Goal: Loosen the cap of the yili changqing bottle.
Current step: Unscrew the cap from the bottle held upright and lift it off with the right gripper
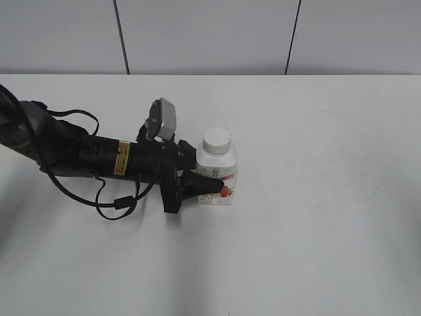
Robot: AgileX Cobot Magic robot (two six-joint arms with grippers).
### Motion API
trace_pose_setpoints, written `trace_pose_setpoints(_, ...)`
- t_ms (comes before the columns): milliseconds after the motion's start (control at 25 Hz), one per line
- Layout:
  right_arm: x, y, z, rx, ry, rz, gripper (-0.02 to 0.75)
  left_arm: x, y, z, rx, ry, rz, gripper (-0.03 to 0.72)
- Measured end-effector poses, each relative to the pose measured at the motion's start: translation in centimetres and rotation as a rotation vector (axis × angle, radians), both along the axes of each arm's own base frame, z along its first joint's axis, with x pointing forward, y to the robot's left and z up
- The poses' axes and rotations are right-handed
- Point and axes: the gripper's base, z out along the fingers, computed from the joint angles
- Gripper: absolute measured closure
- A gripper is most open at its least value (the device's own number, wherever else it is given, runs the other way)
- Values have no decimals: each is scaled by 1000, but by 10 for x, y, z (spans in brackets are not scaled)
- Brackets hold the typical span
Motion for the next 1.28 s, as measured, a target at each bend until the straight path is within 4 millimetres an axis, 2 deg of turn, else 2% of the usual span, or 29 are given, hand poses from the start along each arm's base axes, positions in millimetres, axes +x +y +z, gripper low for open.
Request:
trace_pose_setpoints(80,18,1,8,14,40,6,258,0,0,0,0,0,0,330)
trace_pose_setpoints(320,89,7,16,96,226,-2,258,0,0,0,0,0,1,330)
trace_pose_setpoints(520,139,8,18,143,343,-52,258,0,0,0,-2,1,3,330)
trace_pose_setpoints(720,186,13,12,157,402,-64,258,0,0,0,-3,1,5,330)
trace_pose_setpoints(880,214,44,0,155,464,-14,258,1,0,0,-3,1,8,330)
trace_pose_setpoints(1040,233,96,-16,157,535,49,258,1,0,0,-3,2,16,330)
trace_pose_setpoints(1280,253,161,-41,152,615,94,258,2,0,0,-3,2,19,330)
